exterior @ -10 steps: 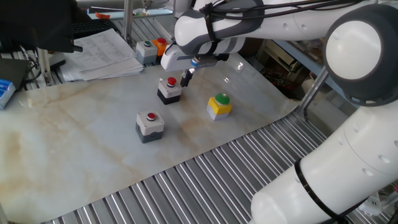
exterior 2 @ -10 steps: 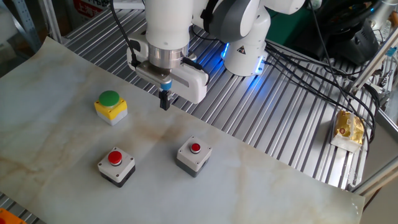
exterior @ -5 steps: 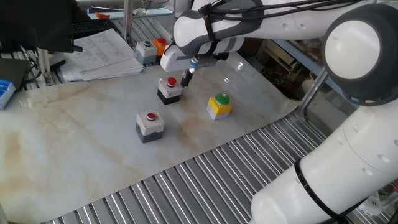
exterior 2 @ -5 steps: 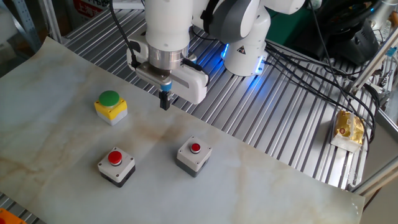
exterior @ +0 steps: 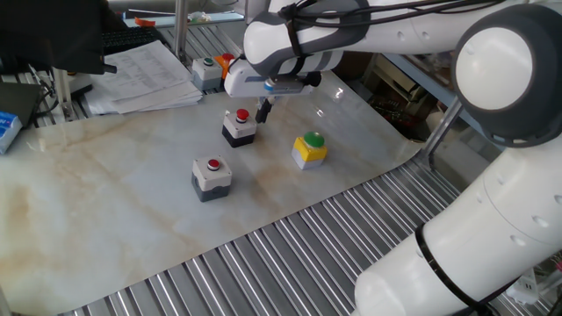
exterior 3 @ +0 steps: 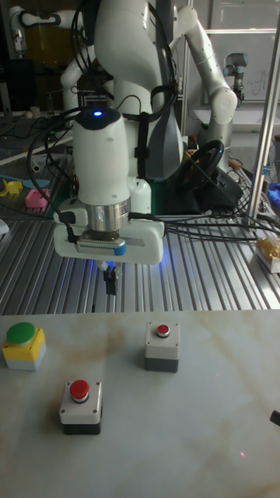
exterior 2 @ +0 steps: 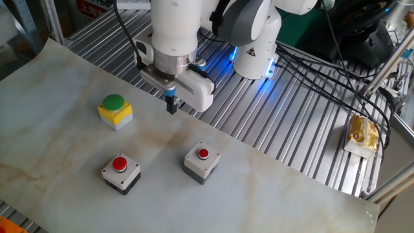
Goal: Press three buttons from left to right in sequence
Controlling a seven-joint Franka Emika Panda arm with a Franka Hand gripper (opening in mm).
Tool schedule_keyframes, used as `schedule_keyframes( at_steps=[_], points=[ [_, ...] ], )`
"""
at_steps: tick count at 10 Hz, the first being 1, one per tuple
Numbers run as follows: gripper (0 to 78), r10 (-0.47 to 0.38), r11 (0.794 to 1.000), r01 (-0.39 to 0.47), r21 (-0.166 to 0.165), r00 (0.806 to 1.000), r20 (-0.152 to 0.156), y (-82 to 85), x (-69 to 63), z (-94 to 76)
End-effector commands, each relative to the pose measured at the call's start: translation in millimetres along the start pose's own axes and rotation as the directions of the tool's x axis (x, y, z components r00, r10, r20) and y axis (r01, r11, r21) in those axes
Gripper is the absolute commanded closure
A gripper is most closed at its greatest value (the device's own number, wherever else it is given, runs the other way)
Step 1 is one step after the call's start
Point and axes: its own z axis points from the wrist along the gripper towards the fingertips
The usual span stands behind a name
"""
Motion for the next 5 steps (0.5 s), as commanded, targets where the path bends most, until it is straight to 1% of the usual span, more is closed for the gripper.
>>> schedule_keyframes(
  at_steps=[1,5],
  points=[
    [77.6,0.041,0.999,-0.041,-0.01,0.999,0.001,-0.2,-0.8,-1.2],
    [77.6,0.064,0.998,-0.064,-0.006,0.998,-0.001,-0.1,-0.8,-1.3]
  ],
)
